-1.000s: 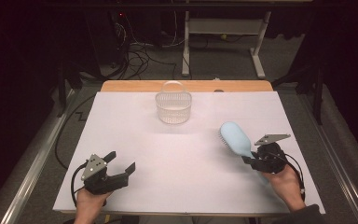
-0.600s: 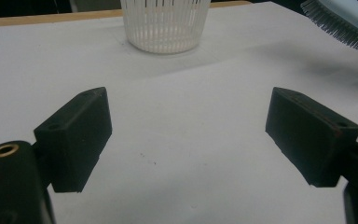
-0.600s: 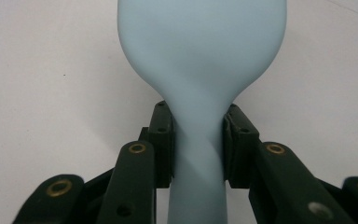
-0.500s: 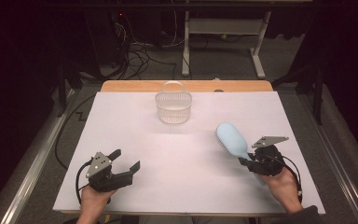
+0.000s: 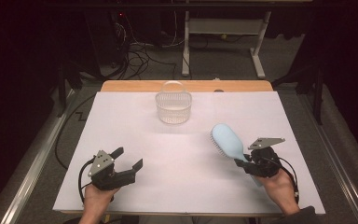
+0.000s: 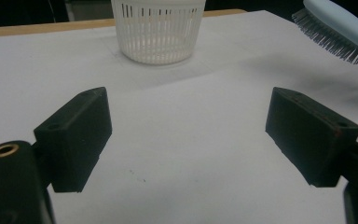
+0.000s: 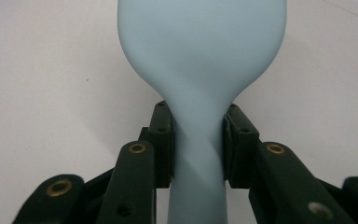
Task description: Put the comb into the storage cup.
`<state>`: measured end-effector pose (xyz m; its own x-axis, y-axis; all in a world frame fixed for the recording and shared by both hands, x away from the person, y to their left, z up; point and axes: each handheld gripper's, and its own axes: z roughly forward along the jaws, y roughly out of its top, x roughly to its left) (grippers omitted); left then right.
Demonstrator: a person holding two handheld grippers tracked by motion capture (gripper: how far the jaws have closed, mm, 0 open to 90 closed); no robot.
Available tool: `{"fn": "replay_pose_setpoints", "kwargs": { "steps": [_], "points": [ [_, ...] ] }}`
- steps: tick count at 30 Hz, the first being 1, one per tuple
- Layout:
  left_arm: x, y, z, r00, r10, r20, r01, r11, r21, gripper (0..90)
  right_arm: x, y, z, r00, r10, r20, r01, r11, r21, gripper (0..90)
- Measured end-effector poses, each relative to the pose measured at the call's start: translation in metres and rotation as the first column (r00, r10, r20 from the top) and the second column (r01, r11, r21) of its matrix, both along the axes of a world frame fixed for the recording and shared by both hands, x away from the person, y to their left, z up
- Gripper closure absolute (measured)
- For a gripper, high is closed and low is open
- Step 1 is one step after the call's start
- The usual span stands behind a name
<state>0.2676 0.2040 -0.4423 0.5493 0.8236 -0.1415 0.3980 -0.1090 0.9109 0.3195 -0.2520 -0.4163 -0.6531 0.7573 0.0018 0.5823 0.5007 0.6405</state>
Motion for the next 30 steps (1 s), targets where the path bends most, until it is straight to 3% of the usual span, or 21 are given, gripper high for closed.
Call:
{"fn": "replay_pose_setpoints", "kwargs": {
  "steps": [8,30],
  "points": [
    [0.003,-0.007,0.001,0.9997,-0.024,0.004,0.024,0.9995,0.02,13.8,-0.002,0.006,0.001,0.9999,0.017,0.004,-0.017,1.0,0.005,70.1],
    [0.012,-0.026,0.005,0.9968,-0.076,0.027,0.075,0.997,0.018,13.7,-0.005,0.016,0.005,0.9992,0.036,0.014,-0.037,0.999,0.029,70.1]
  ]
}}
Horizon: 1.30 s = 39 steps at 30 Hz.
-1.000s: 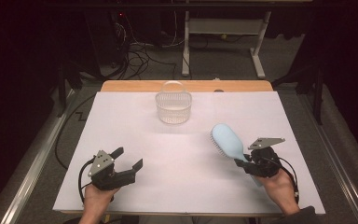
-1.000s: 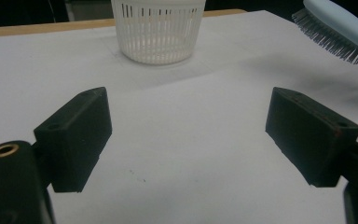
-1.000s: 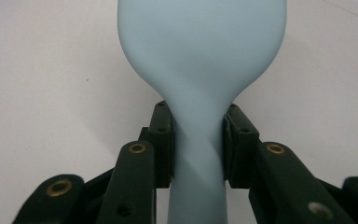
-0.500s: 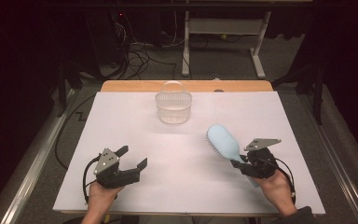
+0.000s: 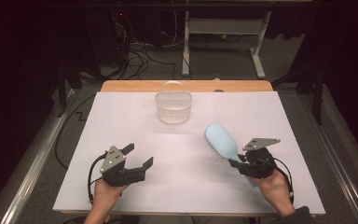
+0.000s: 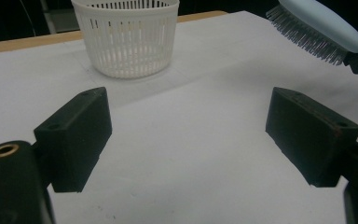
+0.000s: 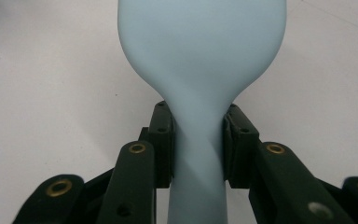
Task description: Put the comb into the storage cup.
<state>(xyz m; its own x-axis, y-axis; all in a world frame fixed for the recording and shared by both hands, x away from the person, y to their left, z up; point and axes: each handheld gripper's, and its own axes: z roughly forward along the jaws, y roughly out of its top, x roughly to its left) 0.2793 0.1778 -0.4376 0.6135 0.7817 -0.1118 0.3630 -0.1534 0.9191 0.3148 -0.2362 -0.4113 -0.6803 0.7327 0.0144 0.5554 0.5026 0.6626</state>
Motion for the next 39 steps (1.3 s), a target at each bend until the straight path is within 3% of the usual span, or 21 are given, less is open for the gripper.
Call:
{"fn": "replay_pose_setpoints", "kwargs": {
  "steps": [39],
  "points": [
    [0.017,-0.042,0.005,0.9926,-0.12,-0.017,0.121,0.9924,0.025,13.8,-0.006,0.023,0.003,0.9979,0.063,0.016,-0.063,0.998,0.007,70.1]
  ]
}}
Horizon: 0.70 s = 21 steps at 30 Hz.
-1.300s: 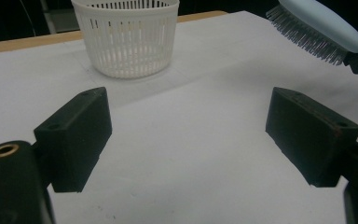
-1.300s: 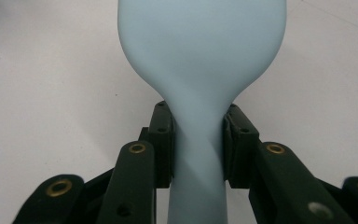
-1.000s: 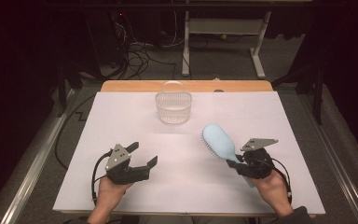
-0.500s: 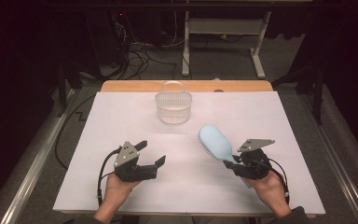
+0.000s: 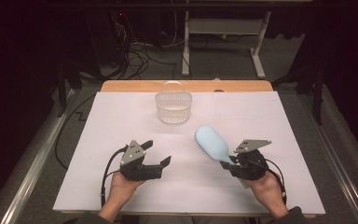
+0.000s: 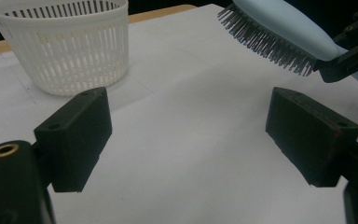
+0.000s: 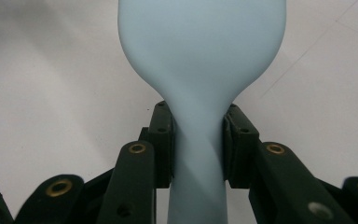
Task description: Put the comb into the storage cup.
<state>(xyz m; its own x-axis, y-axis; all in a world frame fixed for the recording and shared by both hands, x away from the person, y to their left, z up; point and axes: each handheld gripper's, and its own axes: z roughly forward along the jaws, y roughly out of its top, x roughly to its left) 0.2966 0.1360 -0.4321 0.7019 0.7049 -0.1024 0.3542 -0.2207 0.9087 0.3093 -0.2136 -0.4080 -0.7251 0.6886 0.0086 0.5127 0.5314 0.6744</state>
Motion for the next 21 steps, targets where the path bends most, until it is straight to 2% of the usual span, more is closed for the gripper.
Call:
{"fn": "replay_pose_setpoints", "kwargs": {
  "steps": [21],
  "points": [
    [0.006,-0.019,-0.002,0.9982,-0.057,-0.018,0.057,0.9984,0.0,13.8,0.0,0.017,-0.001,0.9992,0.04,-0.006,-0.04,0.999,0.012,70.1]
  ]
}}
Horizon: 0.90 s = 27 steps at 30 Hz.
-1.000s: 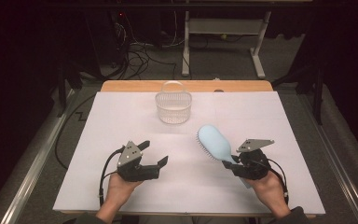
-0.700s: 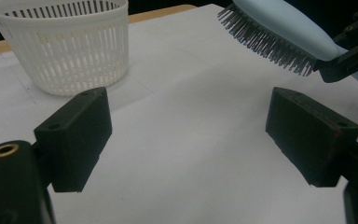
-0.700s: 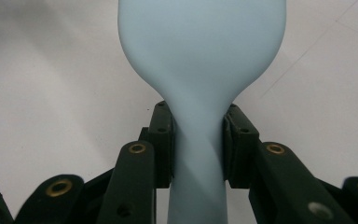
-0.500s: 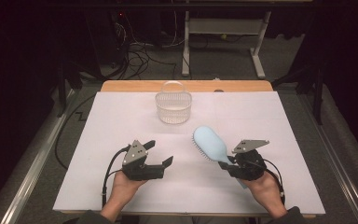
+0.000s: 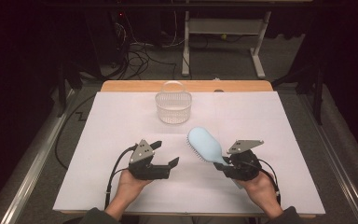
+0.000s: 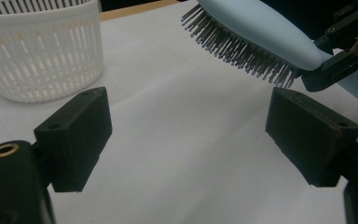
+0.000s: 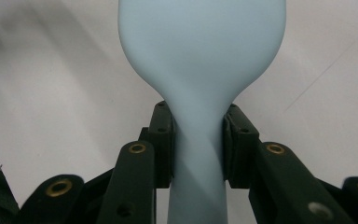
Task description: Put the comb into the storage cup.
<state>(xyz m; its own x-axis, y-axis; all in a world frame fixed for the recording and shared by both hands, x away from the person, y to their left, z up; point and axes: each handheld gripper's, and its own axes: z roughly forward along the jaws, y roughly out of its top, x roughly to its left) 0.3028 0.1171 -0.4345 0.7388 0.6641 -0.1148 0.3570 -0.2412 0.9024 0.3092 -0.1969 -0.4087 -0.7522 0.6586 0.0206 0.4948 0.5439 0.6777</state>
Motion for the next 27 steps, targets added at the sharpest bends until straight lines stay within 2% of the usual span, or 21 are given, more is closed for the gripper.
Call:
{"fn": "replay_pose_setpoints", "kwargs": {
  "steps": [19,27],
  "points": [
    [0.002,-0.022,0.0,0.9977,-0.063,-0.025,0.063,0.998,-0.002,13.6,-0.002,0.015,0.002,0.9993,0.034,0.011,-0.034,0.999,0.015,70.1],
    [0.005,-0.027,-0.001,0.9951,-0.086,-0.05,0.085,0.9962,-0.022,13.6,-0.003,0.019,0.002,0.9988,0.045,0.019,-0.045,0.999,0.019,70.1]
  ]
}}
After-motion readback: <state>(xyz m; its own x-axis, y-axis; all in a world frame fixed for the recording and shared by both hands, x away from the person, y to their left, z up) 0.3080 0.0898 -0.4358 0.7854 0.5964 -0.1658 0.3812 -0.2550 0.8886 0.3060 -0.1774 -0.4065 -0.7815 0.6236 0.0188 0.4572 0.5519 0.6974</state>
